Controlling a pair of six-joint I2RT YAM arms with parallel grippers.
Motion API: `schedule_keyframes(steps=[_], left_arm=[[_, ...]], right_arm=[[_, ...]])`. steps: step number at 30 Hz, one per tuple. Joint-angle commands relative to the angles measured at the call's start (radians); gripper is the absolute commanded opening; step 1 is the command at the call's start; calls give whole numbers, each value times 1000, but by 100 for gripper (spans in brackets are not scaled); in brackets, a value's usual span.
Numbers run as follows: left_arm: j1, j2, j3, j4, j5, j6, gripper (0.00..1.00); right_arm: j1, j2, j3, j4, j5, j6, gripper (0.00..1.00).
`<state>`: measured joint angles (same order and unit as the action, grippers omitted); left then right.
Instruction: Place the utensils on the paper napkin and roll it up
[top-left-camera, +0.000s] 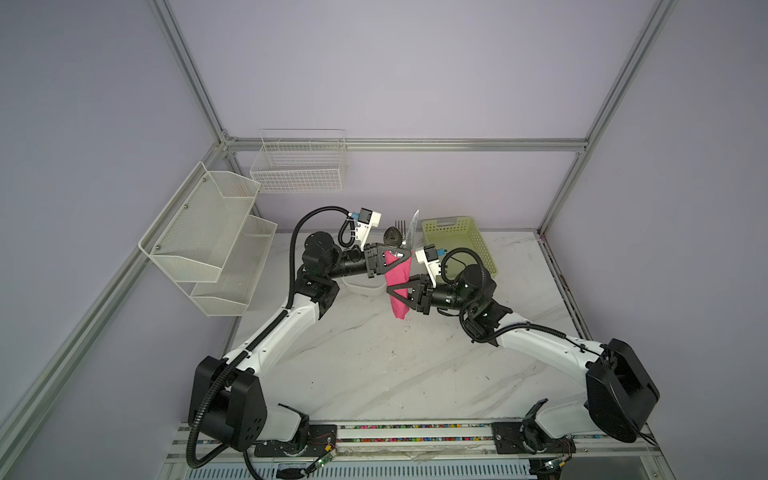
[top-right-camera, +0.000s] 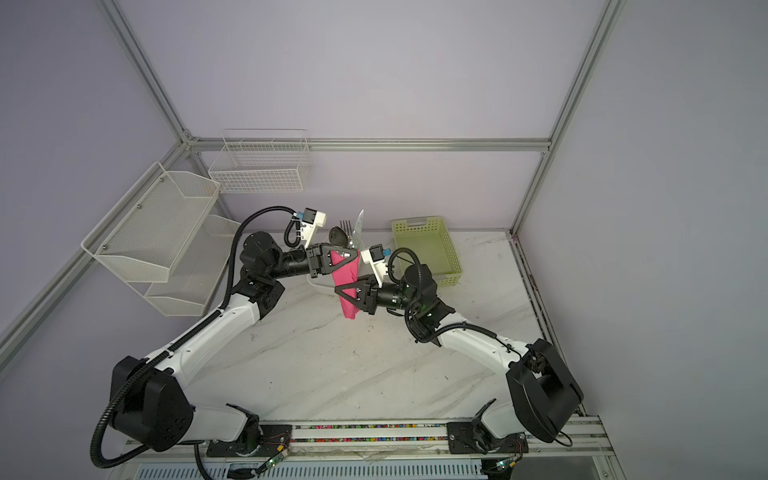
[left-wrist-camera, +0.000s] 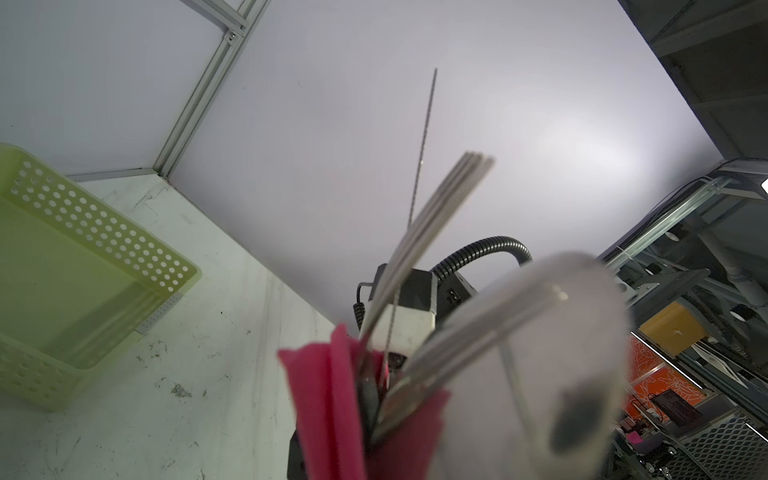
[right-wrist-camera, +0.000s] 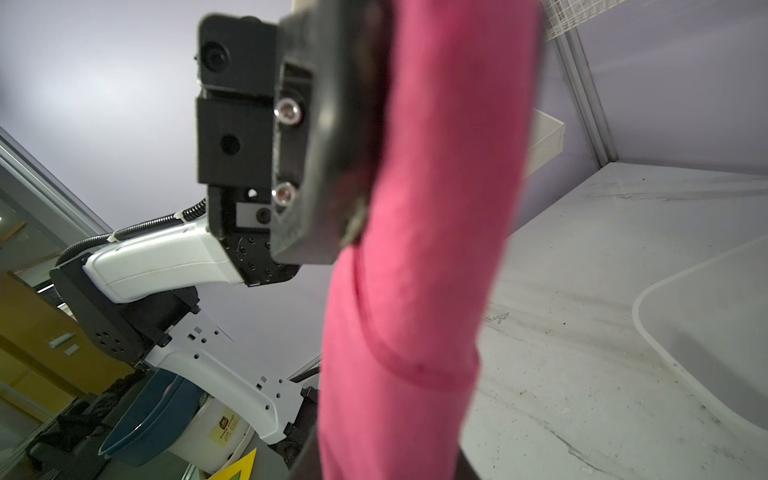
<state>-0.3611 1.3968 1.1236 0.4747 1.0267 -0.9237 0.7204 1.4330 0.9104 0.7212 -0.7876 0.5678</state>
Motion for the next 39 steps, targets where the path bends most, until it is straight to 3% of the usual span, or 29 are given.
schedule_keyframes(steps=[1, 3, 6, 13, 16, 24, 28, 33, 39], left_arm=[[-12, -2, 77, 111, -44, 28, 0], [-12, -5, 84, 109, -46, 29, 0], [-9, -17, 94, 81, -53, 46, 11], [-2, -66, 102, -5, -67, 104, 52], [0, -84, 101, -26, -67, 119, 61], [1, -129, 31, 34, -34, 113, 69], [-6, -118, 10, 83, -2, 86, 73], [-42, -93, 38, 97, 31, 100, 78], [-96, -42, 100, 97, 84, 102, 79]], right_arm=[[19, -21, 30, 48, -55, 25, 9], [16, -29, 27, 48, -48, 24, 6], [5, -48, 24, 48, -34, 23, 1], [-43, -107, 19, 46, -25, 20, 0], [-62, -120, 26, 37, -29, 14, 0], [-102, -147, 64, 37, -51, -12, 0], [-103, -141, 103, 44, -138, -40, 0], [-102, -129, 138, 46, -241, -60, 0], [-103, -121, 151, 47, -265, -64, 0]])
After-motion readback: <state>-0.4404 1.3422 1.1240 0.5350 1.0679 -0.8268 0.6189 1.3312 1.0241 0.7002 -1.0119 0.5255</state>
